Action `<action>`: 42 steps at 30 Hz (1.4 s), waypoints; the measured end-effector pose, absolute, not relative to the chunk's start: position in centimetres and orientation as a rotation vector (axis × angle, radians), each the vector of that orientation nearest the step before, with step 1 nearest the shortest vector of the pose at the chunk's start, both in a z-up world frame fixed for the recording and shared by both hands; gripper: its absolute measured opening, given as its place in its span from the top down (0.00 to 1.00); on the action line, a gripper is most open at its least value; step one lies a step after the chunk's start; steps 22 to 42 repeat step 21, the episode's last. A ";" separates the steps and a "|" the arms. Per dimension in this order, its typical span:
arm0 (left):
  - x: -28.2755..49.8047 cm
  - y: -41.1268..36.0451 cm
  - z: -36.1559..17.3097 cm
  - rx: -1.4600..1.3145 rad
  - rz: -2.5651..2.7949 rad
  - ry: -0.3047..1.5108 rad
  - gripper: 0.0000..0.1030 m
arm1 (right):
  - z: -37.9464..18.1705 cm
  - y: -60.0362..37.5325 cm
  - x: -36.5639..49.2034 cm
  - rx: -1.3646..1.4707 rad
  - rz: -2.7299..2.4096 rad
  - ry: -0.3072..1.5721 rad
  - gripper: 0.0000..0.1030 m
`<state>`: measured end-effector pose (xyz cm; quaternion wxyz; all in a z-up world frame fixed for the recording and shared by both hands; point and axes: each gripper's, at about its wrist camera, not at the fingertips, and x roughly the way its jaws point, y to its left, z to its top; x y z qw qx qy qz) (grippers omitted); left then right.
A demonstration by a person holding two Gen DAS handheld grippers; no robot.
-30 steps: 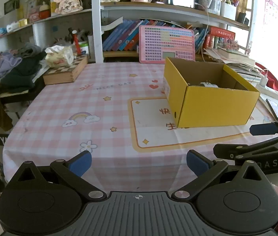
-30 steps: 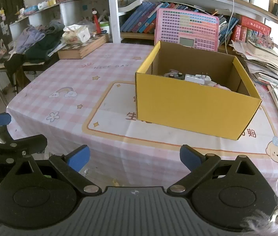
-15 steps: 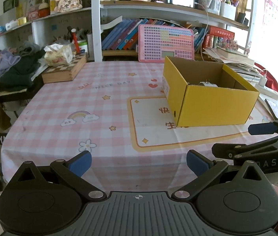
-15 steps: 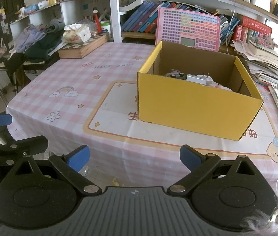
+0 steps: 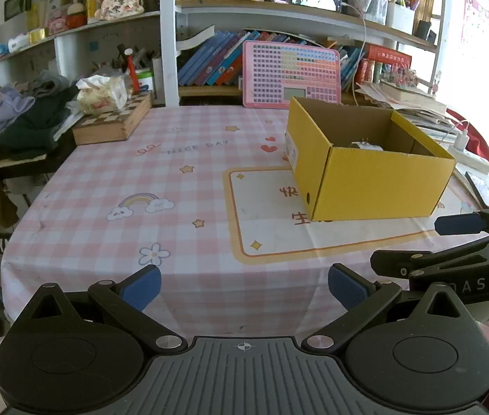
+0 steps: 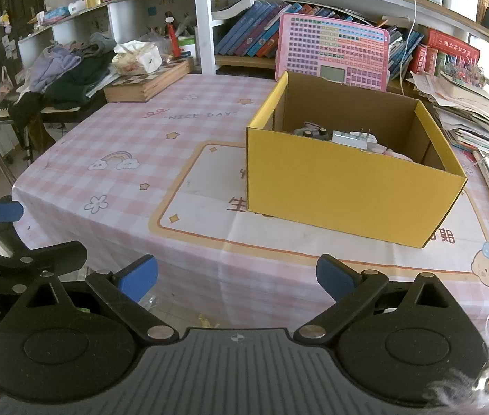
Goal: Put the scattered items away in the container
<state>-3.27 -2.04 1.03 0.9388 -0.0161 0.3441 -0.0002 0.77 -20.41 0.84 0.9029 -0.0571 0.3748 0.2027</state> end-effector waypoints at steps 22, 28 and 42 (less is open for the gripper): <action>-2.7 -1.0 0.8 -0.098 0.006 0.691 0.00 | 1.1 -20.7 1.1 -0.116 0.401 0.763 0.04; -2.7 -1.0 0.8 -0.098 0.006 0.691 0.00 | 1.1 -20.7 1.1 -0.116 0.401 0.763 0.04; -2.7 -1.0 0.8 -0.098 0.006 0.691 0.00 | 1.1 -20.7 1.1 -0.116 0.401 0.763 0.04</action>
